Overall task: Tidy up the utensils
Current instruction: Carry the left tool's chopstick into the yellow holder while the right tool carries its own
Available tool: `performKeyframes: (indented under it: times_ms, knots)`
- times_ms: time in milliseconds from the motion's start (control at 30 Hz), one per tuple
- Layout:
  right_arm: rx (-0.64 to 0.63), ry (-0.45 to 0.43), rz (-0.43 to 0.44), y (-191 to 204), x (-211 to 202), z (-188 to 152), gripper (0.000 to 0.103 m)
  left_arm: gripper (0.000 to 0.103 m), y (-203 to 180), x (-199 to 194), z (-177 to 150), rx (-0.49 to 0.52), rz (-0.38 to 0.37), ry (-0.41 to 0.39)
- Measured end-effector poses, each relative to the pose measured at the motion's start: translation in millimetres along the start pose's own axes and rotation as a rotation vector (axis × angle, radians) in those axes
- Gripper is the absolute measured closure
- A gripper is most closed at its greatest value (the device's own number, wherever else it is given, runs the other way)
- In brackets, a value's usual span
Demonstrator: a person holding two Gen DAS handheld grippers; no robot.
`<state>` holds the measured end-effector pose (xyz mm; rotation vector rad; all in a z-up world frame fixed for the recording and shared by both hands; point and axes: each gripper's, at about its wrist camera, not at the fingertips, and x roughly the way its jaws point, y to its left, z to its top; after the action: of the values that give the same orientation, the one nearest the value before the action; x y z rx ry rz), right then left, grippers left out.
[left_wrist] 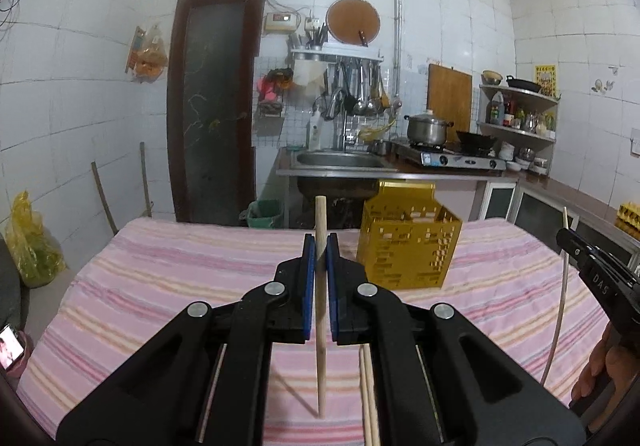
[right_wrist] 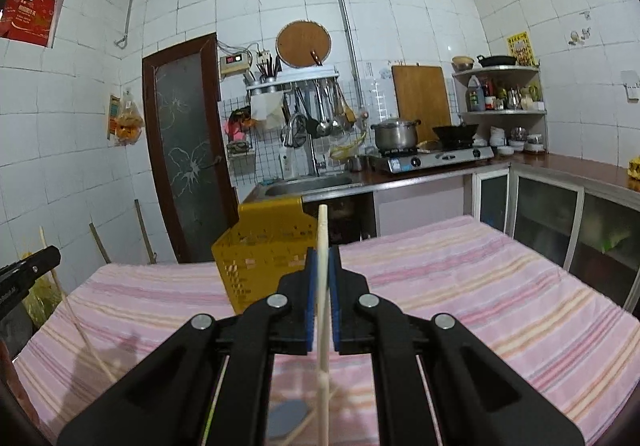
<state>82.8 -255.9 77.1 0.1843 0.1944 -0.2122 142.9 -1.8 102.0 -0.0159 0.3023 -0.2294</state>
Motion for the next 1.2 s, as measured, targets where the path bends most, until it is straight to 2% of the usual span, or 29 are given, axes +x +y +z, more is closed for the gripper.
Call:
performKeyframes:
  times_ms: [300,600,767,933,1133,1200]
  knots:
    - [-0.009,-0.095,0.005,13,42,47,0.097,0.099,-17,46,50,-0.015,-0.049,-0.038]
    - [0.017,-0.207,0.021,19,100,116,0.097,0.099,-43,105,128,-0.045,-0.108,-0.102]
    - [0.011,-0.267,0.021,29,141,143,0.097,0.099,-61,140,152,-0.053,-0.12,-0.133]
    - [0.021,-0.265,0.027,32,189,141,0.097,0.099,-75,176,152,-0.039,-0.123,-0.125]
    - [0.011,-0.275,0.035,30,224,119,0.097,0.099,-83,220,121,-0.006,-0.096,-0.088]
    - [0.0,-0.263,0.034,31,231,111,0.097,0.099,-82,236,104,-0.004,-0.086,-0.047]
